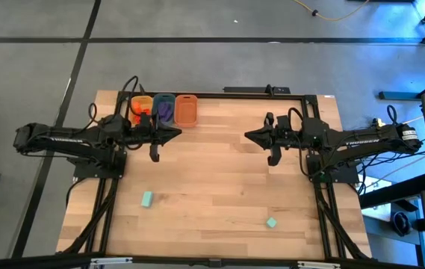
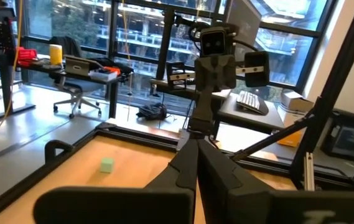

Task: Sort & place blocks by color
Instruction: Put the top blue block into the orange bin

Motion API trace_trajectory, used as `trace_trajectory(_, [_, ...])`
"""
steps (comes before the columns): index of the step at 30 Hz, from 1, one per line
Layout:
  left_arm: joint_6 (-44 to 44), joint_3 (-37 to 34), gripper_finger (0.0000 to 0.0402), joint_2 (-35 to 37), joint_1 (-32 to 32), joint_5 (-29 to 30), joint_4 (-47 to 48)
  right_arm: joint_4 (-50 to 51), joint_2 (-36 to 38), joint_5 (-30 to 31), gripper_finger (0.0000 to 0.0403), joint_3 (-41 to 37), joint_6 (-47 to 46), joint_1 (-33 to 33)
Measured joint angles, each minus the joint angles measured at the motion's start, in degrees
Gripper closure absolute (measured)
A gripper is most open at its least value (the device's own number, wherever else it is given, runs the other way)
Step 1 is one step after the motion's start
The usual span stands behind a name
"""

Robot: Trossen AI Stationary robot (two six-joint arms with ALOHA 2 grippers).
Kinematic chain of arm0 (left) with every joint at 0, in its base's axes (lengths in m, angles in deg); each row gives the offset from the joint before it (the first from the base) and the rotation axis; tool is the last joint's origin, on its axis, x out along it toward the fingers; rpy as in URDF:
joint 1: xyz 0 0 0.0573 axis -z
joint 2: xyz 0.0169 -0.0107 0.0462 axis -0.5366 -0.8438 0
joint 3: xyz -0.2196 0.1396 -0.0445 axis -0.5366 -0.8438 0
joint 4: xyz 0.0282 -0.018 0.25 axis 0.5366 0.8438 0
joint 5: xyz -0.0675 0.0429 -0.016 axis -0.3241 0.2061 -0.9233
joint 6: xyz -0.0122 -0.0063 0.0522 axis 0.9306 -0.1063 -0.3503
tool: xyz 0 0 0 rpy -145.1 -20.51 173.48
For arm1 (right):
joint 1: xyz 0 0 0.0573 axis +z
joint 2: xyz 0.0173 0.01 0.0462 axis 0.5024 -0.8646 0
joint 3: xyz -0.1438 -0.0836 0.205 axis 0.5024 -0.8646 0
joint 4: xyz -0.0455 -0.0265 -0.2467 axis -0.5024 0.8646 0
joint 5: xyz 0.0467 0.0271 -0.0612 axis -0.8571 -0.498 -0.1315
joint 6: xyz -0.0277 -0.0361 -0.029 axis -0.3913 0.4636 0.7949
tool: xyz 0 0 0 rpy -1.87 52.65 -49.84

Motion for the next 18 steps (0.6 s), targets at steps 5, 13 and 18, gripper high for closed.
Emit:
trace_trajectory(5, [0.1,0.0,0.0401,0.0,0.0,-0.9,0.0,2.3,0.0,0.0,0.0342,0.0,-0.3,-0.9])
trace_trajectory(13, [0.3,0.0,0.0401,0.0,0.0,-0.9,0.1,4.7,0.0,3.9,0.0211,0.0,-1.9,-1.1])
trace_trajectory(18, [0.3,0.0,0.0401,0.0,0.0,0.0,0.1,5.9,0.0,3.9,0.0171,0.0,-1.9,-1.1])
